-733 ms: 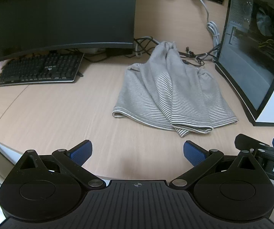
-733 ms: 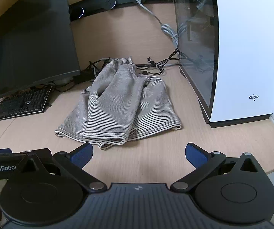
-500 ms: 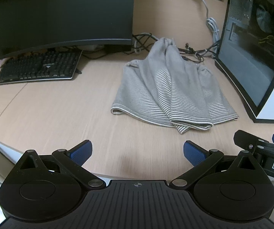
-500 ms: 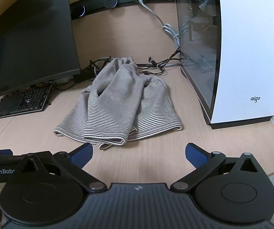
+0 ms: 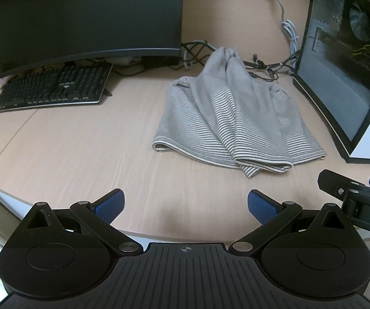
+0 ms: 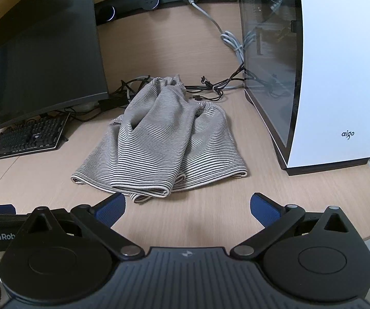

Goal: Fold clothes

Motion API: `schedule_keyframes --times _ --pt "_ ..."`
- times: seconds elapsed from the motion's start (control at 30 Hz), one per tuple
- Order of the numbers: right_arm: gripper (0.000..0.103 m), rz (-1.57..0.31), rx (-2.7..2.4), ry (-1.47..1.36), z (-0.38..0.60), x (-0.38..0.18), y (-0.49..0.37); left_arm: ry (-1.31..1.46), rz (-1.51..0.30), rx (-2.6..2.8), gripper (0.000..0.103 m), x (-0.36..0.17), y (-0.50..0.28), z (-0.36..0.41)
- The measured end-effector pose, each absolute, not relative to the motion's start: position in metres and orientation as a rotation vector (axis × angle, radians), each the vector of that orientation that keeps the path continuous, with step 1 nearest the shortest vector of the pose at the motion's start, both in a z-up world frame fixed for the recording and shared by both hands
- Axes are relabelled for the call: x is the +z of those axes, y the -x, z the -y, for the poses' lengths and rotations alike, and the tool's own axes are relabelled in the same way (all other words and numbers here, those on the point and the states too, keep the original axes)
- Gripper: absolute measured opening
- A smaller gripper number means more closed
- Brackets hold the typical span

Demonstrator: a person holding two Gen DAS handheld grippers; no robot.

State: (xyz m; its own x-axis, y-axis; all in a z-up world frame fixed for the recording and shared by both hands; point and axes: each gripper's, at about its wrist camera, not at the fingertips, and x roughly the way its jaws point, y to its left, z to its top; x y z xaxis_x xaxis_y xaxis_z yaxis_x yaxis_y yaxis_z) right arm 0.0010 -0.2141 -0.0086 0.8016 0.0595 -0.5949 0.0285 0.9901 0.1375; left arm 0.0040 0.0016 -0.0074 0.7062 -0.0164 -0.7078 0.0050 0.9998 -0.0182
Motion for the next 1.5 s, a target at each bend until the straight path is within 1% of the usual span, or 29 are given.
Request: schedule_keyframes --times 1.5 --pt "0.103 -0.653 0.018 -0.141 0.2197 -0.0118 -0.0061 0.016 -0.782 -0.005 0.103 -0.0081 -0.0053 0.0003"
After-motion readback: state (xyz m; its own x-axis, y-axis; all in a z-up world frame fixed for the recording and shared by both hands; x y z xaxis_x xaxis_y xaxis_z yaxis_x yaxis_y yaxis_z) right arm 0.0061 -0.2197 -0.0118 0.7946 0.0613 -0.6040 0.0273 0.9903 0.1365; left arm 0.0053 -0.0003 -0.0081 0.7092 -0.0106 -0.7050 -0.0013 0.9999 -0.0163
